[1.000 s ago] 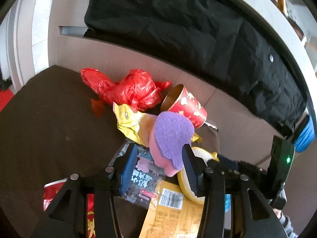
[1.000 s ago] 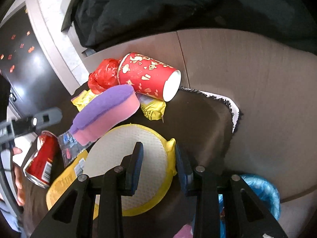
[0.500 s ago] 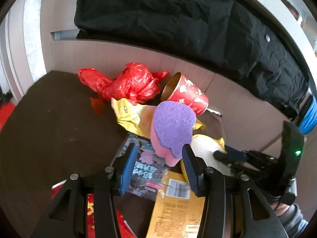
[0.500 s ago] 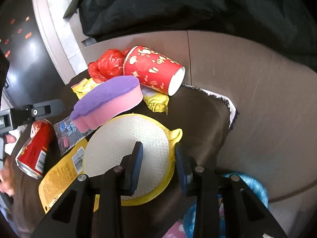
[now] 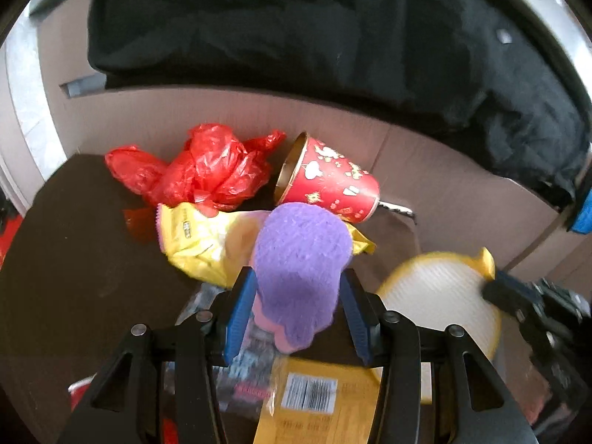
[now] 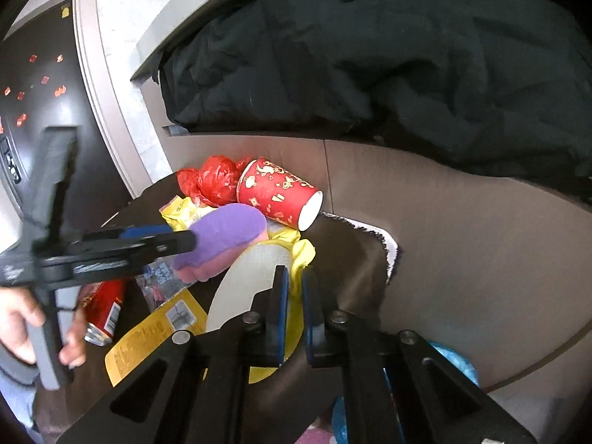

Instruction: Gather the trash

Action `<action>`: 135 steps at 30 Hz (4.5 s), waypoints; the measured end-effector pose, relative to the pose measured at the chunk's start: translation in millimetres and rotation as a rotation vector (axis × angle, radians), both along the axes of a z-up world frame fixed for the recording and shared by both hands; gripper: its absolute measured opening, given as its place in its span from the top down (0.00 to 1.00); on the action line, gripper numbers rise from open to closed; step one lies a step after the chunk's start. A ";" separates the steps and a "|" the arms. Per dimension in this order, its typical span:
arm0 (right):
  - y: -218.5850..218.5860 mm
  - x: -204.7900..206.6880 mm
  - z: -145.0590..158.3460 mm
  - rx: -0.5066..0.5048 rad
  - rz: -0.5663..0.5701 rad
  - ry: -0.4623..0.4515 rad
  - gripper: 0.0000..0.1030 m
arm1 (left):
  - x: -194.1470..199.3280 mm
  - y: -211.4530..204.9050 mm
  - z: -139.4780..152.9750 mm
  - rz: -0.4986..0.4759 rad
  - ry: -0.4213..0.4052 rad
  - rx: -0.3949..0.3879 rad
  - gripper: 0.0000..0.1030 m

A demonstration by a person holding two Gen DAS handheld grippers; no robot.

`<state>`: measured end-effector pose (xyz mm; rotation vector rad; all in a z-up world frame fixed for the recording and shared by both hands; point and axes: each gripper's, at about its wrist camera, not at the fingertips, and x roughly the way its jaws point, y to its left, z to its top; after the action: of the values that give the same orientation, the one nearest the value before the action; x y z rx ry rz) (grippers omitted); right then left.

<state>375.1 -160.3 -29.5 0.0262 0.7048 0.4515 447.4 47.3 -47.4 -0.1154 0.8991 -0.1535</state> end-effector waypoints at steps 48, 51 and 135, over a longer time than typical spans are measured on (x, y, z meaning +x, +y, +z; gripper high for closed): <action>-1.0 -60.9 58.5 0.020 -0.001 -0.089 0.99 | -90.7 20.9 90.0 0.084 -0.269 0.099 0.80; -3.7 -61.3 60.1 0.013 -0.012 -0.078 0.99 | -93.7 22.6 88.4 0.081 -0.264 0.089 0.80; 112.9 -111.6 -5.6 -0.040 0.273 0.125 0.64 | -191.9 159.1 64.3 0.295 -0.251 -0.035 0.80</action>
<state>263.5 -47.4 -35.1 -0.0811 0.8445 0.7011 255.5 206.3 17.0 -0.2538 0.6207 0.0904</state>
